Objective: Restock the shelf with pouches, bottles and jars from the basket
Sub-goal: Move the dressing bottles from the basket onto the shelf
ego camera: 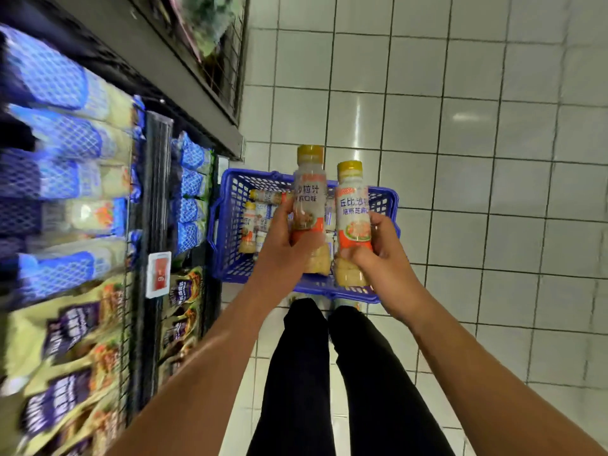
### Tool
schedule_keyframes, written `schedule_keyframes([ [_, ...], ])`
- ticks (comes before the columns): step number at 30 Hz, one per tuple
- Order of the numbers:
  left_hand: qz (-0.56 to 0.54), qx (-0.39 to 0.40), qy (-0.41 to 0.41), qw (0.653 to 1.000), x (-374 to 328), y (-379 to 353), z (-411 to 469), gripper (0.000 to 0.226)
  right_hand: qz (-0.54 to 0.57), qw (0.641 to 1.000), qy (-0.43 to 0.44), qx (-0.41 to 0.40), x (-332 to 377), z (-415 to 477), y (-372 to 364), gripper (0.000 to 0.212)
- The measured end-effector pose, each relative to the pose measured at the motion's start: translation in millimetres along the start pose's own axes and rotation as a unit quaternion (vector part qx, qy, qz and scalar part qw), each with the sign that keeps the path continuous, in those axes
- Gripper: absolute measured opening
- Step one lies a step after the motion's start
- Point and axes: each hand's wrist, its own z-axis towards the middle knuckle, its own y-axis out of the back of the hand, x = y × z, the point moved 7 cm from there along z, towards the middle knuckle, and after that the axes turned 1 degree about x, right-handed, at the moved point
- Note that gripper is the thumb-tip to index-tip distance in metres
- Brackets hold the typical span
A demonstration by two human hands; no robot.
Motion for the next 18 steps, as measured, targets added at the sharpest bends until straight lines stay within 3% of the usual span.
schedule_keyframes([
  [9, -0.042, -0.080, -0.089, 0.992, -117.8, 10.7, -109.2, 0.053, 0.006, 0.993, 0.109, 0.052, 135.0, -82.4, -27.7, 0.063],
  [18, -0.132, -0.246, -0.161, 0.947, -180.1, 10.5, -220.2, 0.062, -0.021, 0.970, 0.179, 0.163, 214.8, -164.4, -51.9, 0.063],
])
